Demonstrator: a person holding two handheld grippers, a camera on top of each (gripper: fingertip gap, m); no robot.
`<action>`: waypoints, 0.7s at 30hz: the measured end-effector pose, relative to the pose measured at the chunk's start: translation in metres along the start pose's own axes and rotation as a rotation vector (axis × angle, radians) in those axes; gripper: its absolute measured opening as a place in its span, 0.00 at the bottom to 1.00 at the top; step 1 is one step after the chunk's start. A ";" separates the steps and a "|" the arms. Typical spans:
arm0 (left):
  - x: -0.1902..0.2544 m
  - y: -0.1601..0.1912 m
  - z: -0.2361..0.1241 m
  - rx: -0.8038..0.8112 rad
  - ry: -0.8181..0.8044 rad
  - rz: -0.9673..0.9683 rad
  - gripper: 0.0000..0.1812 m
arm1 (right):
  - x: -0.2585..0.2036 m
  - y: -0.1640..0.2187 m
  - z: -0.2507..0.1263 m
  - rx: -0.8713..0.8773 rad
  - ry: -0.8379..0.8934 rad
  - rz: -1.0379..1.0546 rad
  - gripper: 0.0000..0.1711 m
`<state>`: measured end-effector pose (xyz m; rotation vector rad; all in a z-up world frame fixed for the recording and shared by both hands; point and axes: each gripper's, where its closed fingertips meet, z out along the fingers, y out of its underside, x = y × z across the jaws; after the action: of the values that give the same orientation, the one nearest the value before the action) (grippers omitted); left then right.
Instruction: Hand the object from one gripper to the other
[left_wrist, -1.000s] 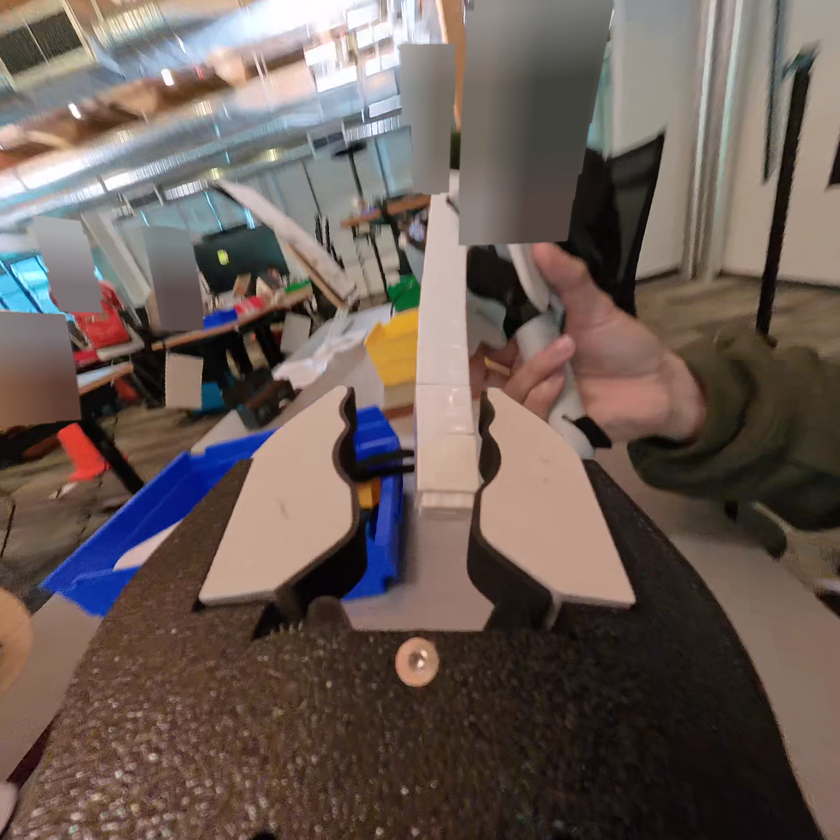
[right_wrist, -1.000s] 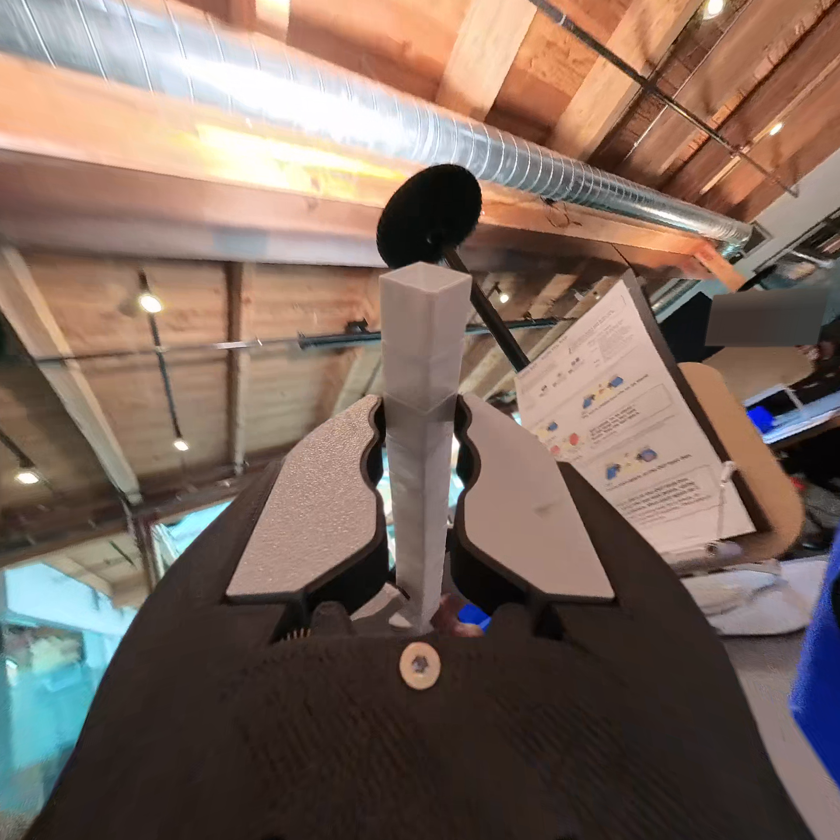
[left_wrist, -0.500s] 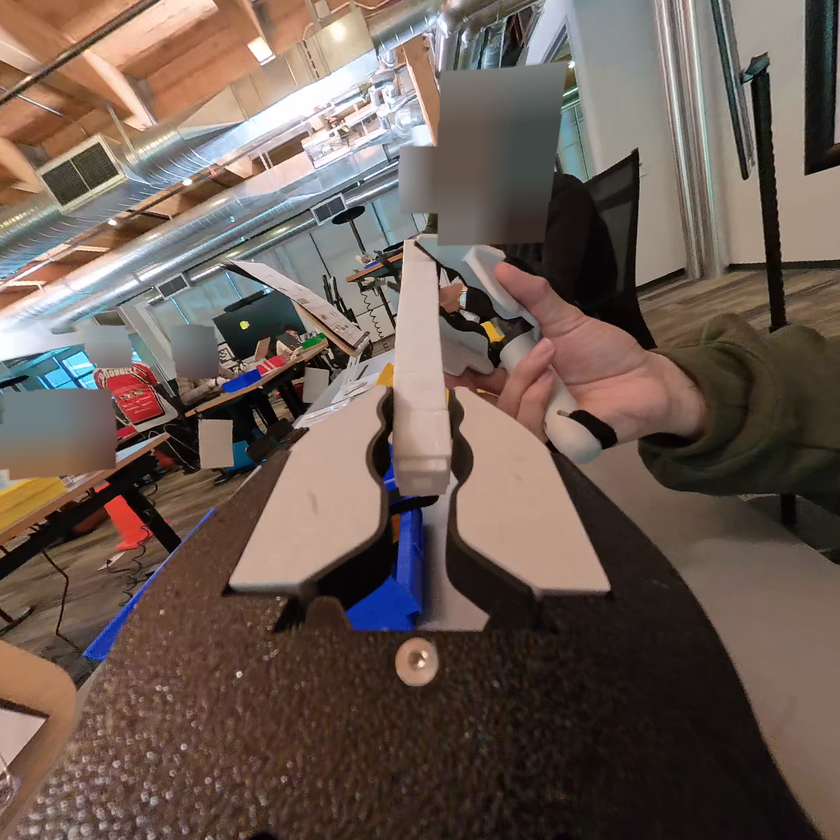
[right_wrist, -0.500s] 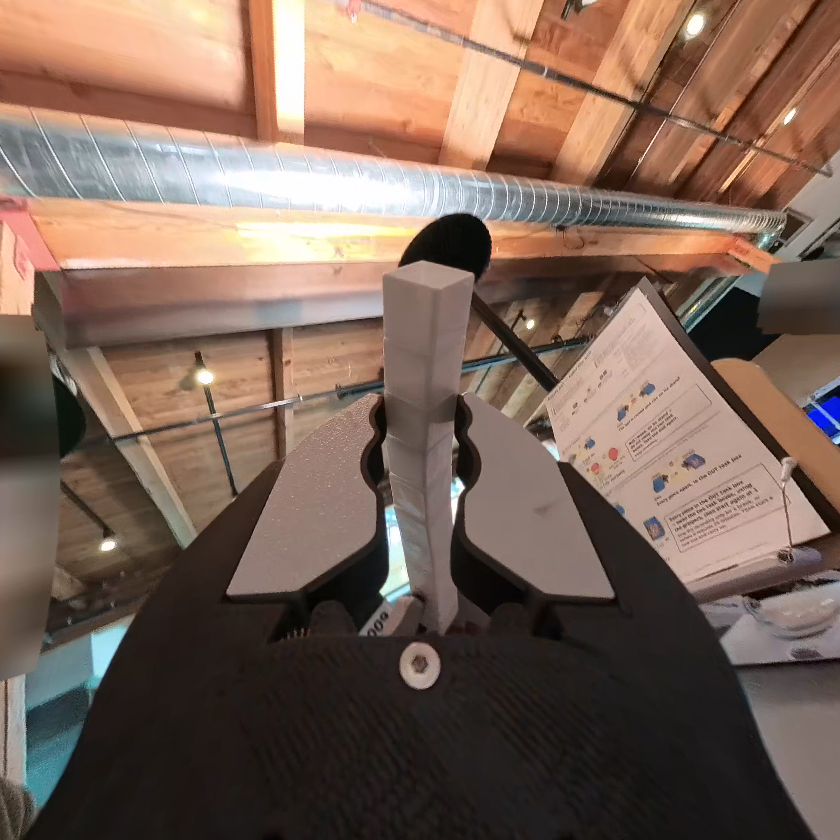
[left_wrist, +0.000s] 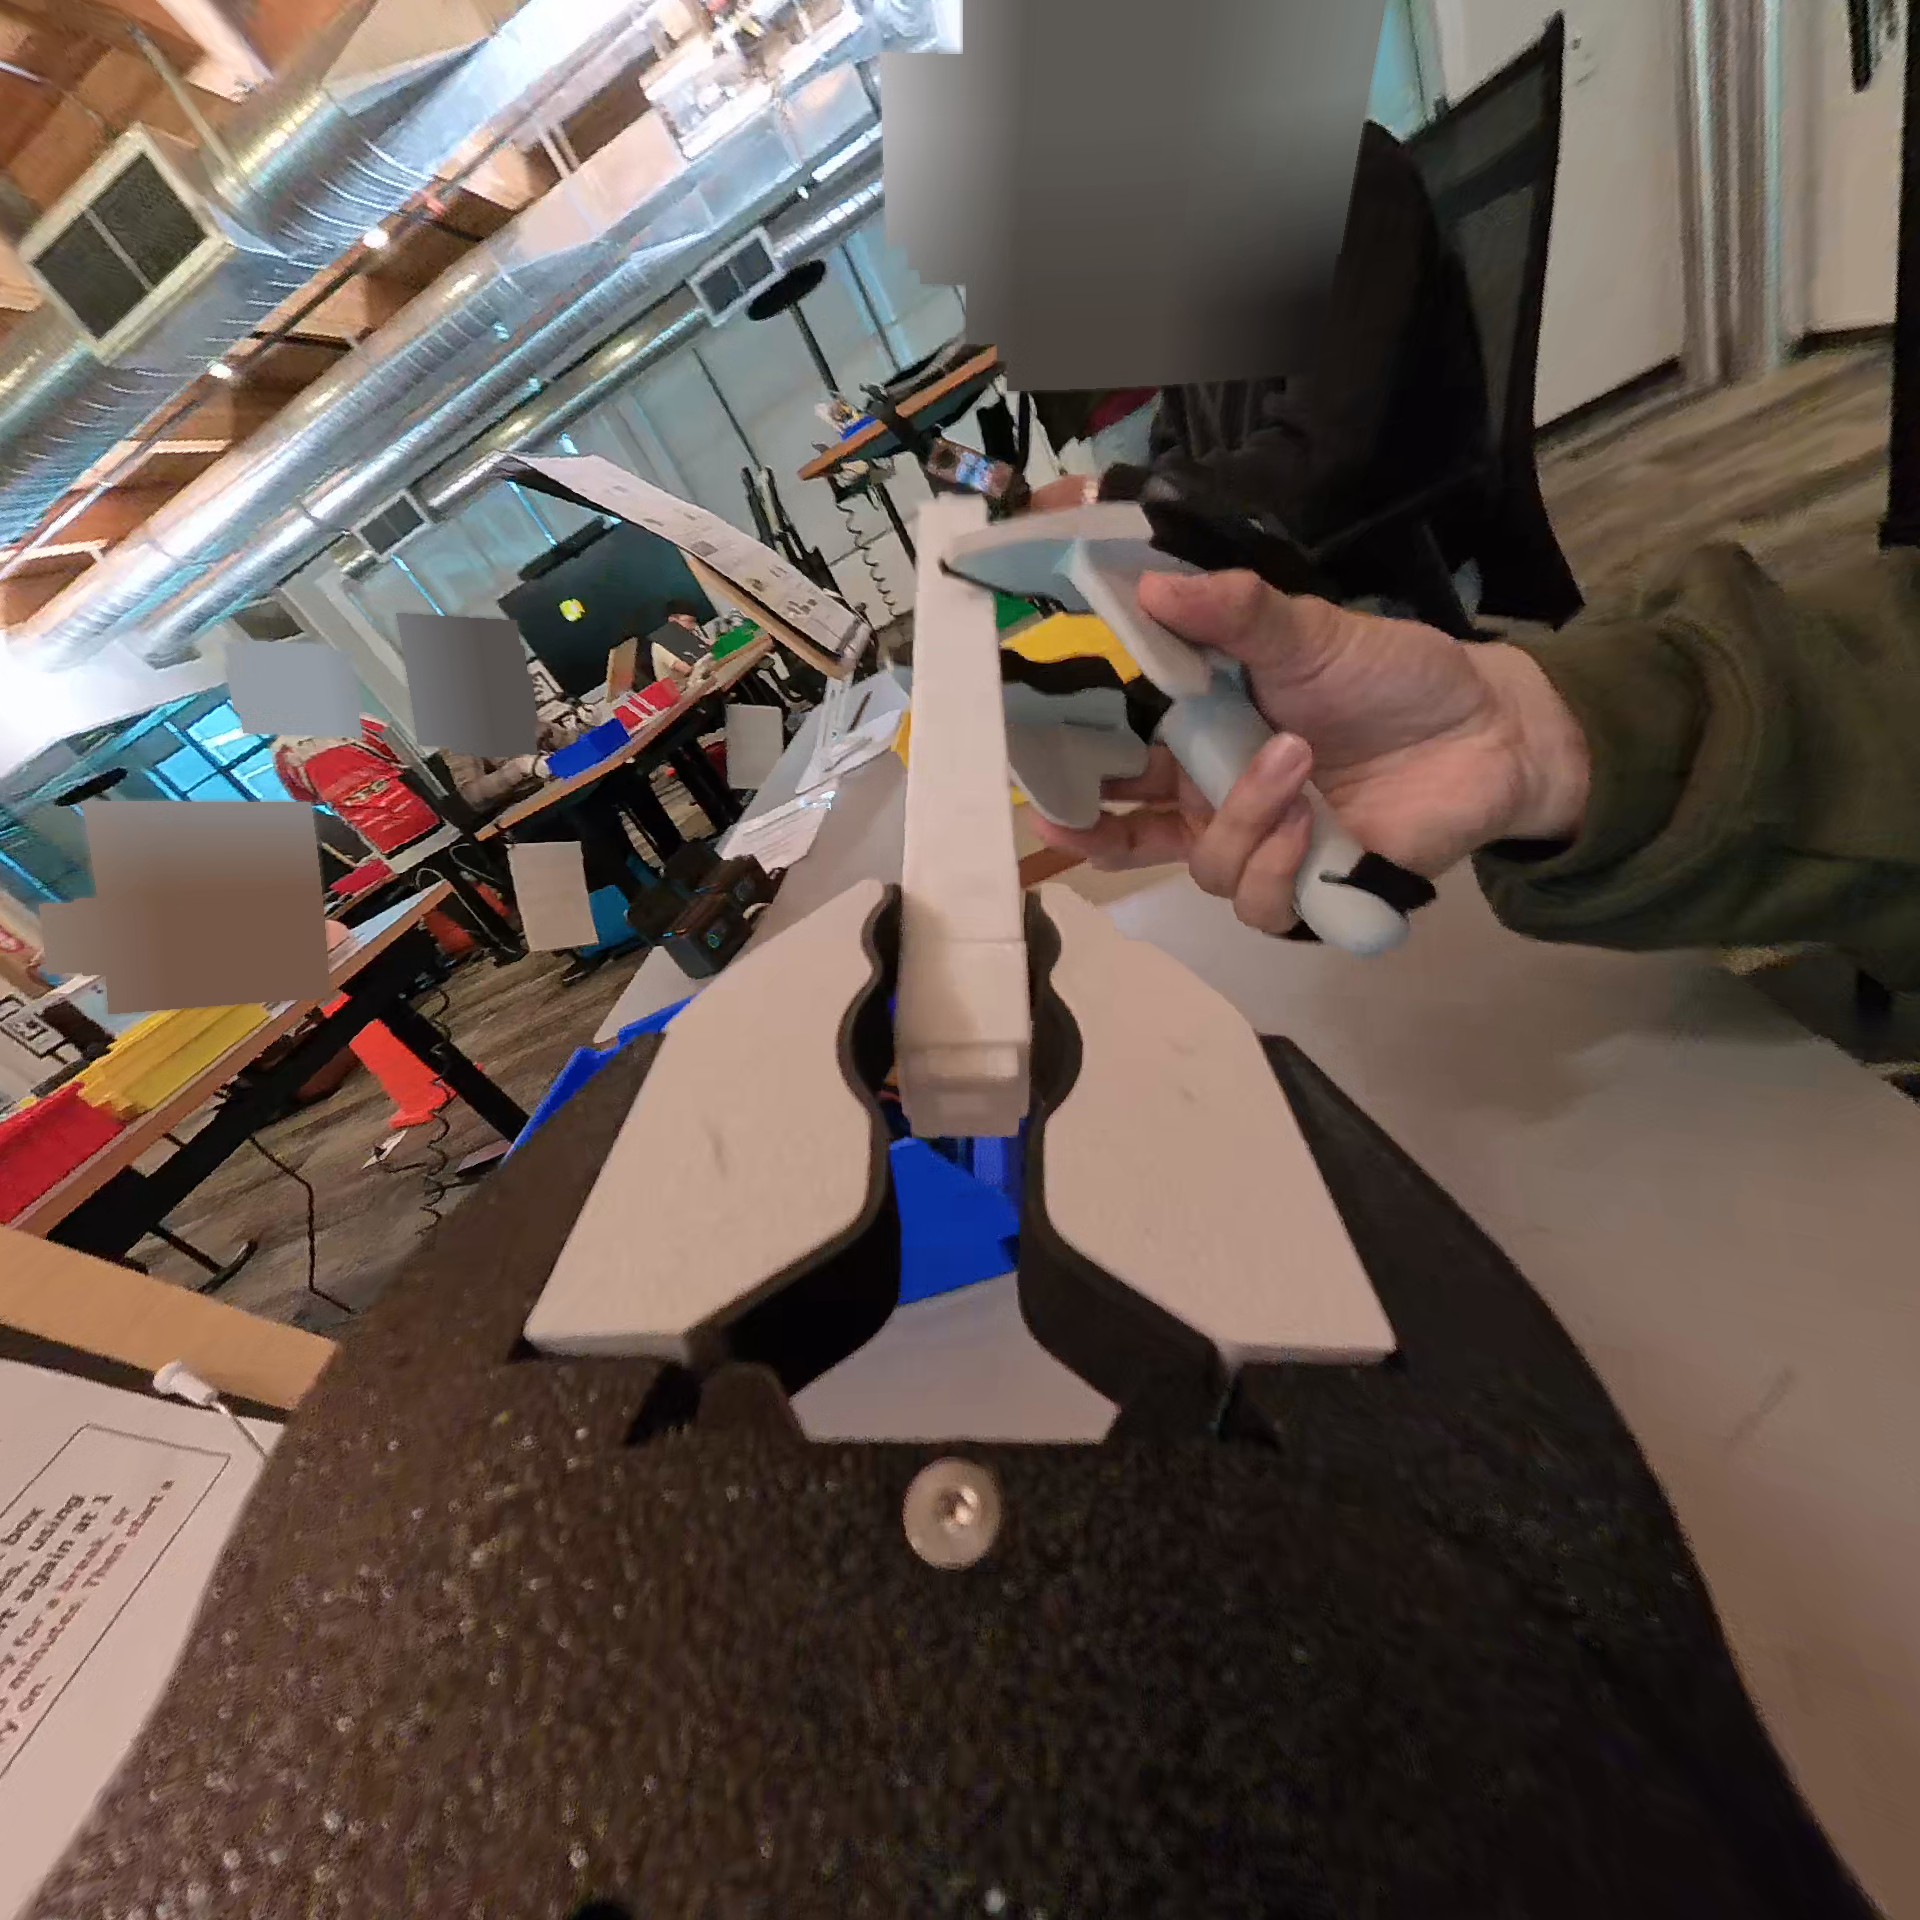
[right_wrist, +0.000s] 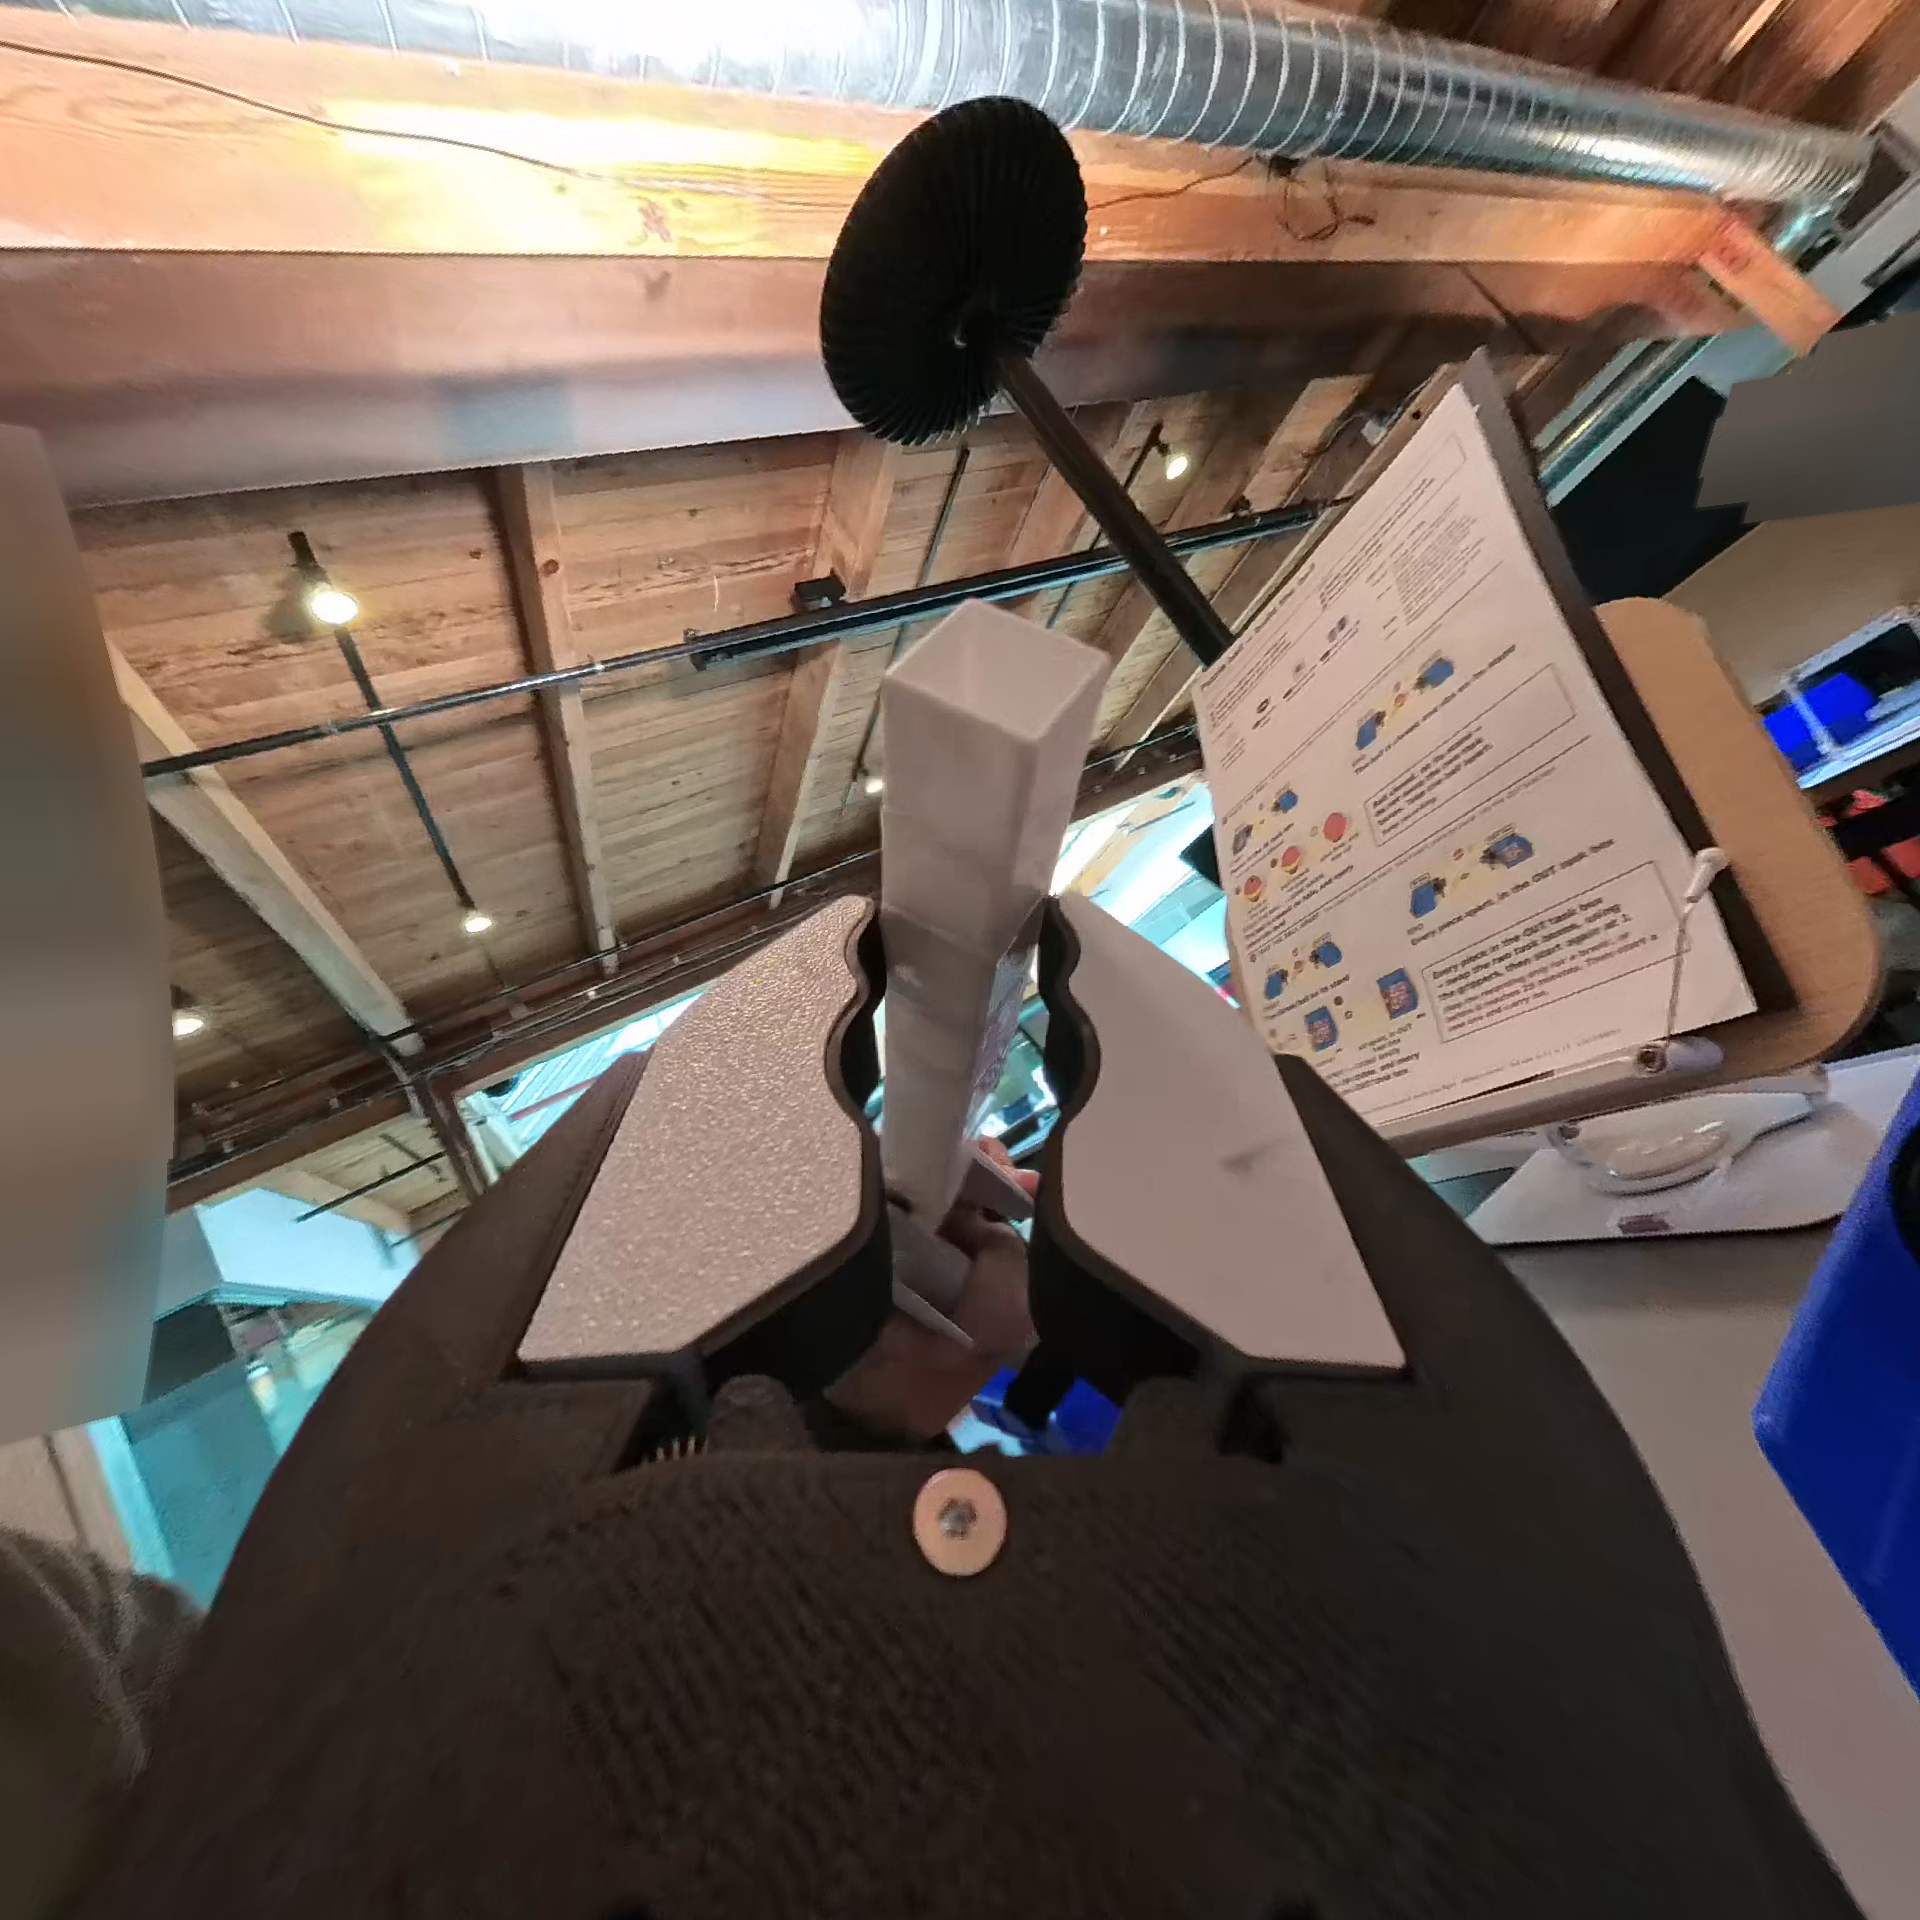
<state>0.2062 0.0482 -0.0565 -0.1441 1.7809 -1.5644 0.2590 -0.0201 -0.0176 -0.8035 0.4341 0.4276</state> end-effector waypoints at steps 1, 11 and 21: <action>-0.002 -0.002 -0.001 0.012 -0.011 -0.013 0.12 | 0.002 0.000 0.000 0.014 0.009 0.006 0.17; -0.008 0.001 -0.004 -0.015 -0.040 0.021 0.12 | 0.014 0.008 0.000 0.018 0.023 0.061 0.16; -0.041 -0.005 -0.038 -0.058 -0.150 -0.168 0.12 | 0.052 -0.002 -0.019 -0.342 0.444 -0.864 0.56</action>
<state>0.2110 0.0996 -0.0340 -0.4377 1.7327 -1.5744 0.2992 -0.0257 -0.0554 -1.3327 0.3827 -0.5077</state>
